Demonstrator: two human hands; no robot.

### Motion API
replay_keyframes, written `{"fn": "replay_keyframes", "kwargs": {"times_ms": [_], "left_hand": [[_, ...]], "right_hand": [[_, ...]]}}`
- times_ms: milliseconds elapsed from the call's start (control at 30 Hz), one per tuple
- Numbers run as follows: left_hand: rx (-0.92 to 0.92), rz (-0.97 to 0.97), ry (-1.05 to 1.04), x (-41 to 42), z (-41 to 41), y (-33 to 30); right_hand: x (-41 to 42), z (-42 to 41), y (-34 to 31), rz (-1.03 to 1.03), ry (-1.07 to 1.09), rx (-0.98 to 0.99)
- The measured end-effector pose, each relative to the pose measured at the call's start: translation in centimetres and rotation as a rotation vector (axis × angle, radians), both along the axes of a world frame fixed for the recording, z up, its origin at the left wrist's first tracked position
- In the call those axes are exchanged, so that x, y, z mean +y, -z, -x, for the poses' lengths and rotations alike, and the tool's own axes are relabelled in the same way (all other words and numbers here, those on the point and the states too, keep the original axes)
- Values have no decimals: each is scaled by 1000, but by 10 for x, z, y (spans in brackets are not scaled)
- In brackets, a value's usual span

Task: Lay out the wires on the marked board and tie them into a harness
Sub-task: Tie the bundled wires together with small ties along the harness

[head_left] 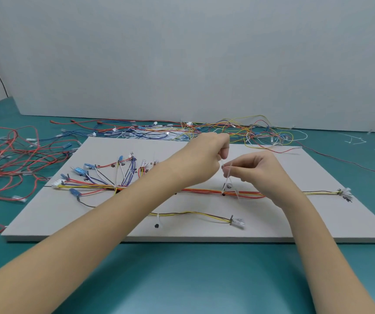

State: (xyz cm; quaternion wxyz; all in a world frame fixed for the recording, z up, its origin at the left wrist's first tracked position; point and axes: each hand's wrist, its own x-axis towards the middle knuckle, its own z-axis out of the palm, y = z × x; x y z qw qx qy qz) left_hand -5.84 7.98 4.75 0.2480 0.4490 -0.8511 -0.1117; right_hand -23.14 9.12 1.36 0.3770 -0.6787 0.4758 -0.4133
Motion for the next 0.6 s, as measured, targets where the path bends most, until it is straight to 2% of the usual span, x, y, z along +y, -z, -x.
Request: {"fn": "replay_keyframes", "kwargs": {"times_ms": [133, 267, 367, 433, 533, 600], "left_hand": [[163, -18, -22, 4, 3, 6], [291, 282, -130, 20, 7, 21], [147, 415, -105, 35, 11, 32], [14, 418, 10, 40, 16, 39], [46, 401, 221, 48, 28, 45], [36, 406, 228, 49, 38, 47]], "right_hand": [[-1, 6, -1, -25, 12, -24], [-8, 40, -10, 8, 178, -95], [-15, 65, -14, 33, 283, -157], [-22, 75, -13, 26, 332, -164], [-31, 80, -5, -10, 355, -121], [-33, 80, 3, -26, 349, -114]]}}
